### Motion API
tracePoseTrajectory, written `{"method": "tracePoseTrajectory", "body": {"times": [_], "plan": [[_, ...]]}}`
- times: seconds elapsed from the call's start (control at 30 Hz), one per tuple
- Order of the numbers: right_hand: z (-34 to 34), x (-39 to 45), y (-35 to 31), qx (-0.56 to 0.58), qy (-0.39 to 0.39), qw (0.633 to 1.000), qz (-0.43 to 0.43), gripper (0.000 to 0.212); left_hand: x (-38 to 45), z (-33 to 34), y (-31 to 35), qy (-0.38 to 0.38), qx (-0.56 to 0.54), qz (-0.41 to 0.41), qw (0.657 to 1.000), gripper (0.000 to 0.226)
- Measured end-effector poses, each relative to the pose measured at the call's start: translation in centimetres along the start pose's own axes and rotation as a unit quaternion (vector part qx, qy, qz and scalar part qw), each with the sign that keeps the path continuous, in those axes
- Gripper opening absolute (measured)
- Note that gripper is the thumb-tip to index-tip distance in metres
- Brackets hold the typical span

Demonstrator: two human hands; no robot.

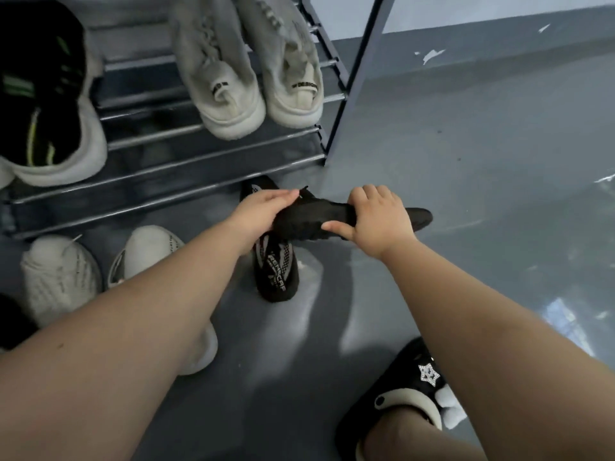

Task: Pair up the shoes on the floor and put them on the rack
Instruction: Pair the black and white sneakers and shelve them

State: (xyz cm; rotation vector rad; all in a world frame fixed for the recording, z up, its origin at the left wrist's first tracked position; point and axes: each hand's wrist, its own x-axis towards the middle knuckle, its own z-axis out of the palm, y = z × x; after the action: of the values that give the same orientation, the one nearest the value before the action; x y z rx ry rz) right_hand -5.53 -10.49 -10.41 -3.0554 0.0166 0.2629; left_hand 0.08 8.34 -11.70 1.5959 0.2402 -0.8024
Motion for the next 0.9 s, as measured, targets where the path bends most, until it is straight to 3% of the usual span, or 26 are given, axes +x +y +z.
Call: {"method": "tracePoseTrajectory", "body": {"times": [0.1,0.2,0.33,0.43,0.53,0.63,0.7,0.8,0.83,0.9], "plan": [[-0.5,-0.1,-3.7,-0.021,0.048,0.996,-0.076,0.075,-1.6,-3.2,-1.4,0.088,-0.063,-0.044,0.993,0.033],[0.1,-0.4,-7.1,-0.023,0.12,0.982,-0.142,0.07,-3.6,-6.3,-2.4,0.13,-0.095,-0.104,0.981,0.026],[0.8,-0.8,-11.2,-0.029,0.164,0.964,-0.207,0.065,-7.0,-10.1,-3.4,0.033,-0.18,-0.239,0.954,0.045],[1.4,-1.4,-13.0,-0.043,0.154,0.962,-0.223,0.068,-9.0,-12.1,-4.4,0.014,-0.25,-0.231,0.94,0.035],[1.2,-2.2,-15.1,-0.015,0.06,0.989,-0.132,0.085,-10.2,-13.4,-5.4,0.046,-0.304,-0.186,0.933,0.028],[0.5,-3.0,-17.7,0.119,-0.07,0.988,0.071,0.091,-11.5,-14.0,-6.2,0.065,-0.37,-0.15,0.914,0.02],[0.2,-3.1,-19.6,0.307,-0.182,0.914,0.19,0.092,-12.3,-14.2,-6.5,0.064,-0.386,-0.128,0.911,0.021],[-0.1,-3.5,-22.4,0.586,-0.275,0.714,0.267,0.081,-13.1,-14.0,-6.8,0.019,-0.343,-0.113,0.932,0.03],[0.0,-3.7,-23.0,0.633,-0.265,0.677,0.267,0.073,-13.3,-13.9,-7.0,0.0,-0.306,-0.114,0.945,0.029],[0.5,-4.0,-23.4,0.664,-0.223,0.664,0.261,0.066,-13.5,-13.6,-7.4,-0.023,-0.251,-0.122,0.96,0.019]]}}
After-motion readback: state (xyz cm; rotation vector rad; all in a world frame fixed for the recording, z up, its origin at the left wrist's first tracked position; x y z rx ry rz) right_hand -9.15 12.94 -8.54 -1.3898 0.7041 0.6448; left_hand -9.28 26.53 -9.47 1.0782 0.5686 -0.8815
